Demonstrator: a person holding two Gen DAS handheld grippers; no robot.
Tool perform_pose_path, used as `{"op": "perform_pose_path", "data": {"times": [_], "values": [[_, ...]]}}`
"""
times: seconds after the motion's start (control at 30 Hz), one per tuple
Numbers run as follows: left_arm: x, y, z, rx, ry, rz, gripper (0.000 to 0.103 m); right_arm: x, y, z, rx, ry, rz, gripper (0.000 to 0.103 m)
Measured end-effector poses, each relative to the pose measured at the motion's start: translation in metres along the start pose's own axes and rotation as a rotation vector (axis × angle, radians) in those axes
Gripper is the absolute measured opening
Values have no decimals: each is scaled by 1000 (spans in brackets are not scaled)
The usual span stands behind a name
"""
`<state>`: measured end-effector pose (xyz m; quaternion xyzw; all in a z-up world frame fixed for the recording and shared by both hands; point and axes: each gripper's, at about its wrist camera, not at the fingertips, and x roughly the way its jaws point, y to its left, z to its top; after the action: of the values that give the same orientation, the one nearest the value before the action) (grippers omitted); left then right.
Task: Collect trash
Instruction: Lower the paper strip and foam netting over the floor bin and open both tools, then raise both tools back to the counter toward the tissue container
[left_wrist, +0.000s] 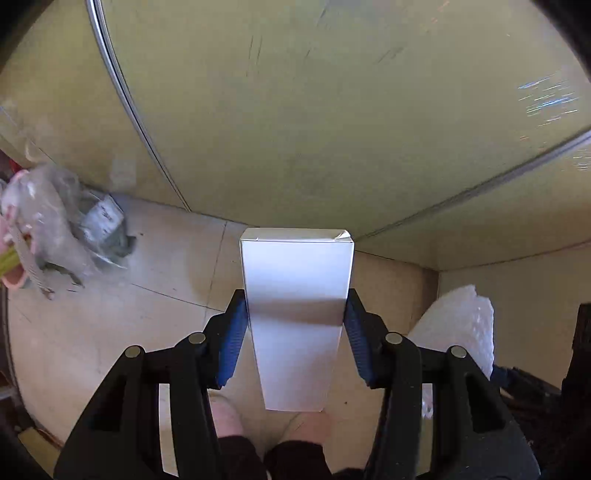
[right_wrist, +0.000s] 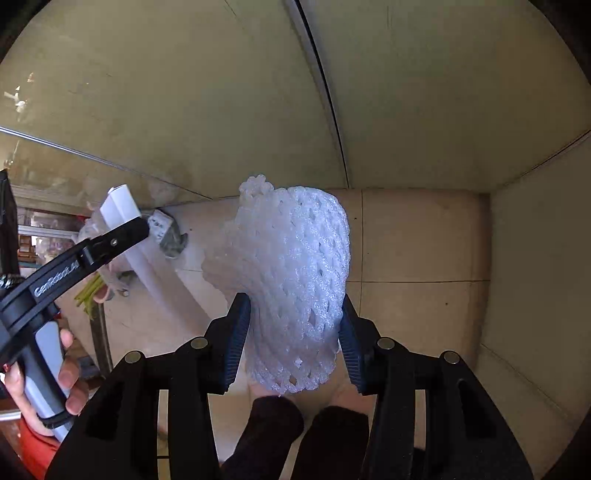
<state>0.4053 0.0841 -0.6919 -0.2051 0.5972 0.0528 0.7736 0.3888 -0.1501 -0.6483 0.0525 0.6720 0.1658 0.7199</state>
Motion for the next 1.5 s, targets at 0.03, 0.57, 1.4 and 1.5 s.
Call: {"op": "perform_pose_path", "data": {"times": [0.03,0.57,1.4,1.5], "values": [[16,5,-2,-7,5,-2,50,12,-3,0,1,3,1,44],[156,29,-24,-33,127,-40,50,114,4,10,-48,59,-14,52],[-65,-1,-1,118,33,53,50,-36,37,29,-49,48,21,65],[-123,-15,8,134,-7,54,50,-97,55,28,-56,-3,24,65]]}}
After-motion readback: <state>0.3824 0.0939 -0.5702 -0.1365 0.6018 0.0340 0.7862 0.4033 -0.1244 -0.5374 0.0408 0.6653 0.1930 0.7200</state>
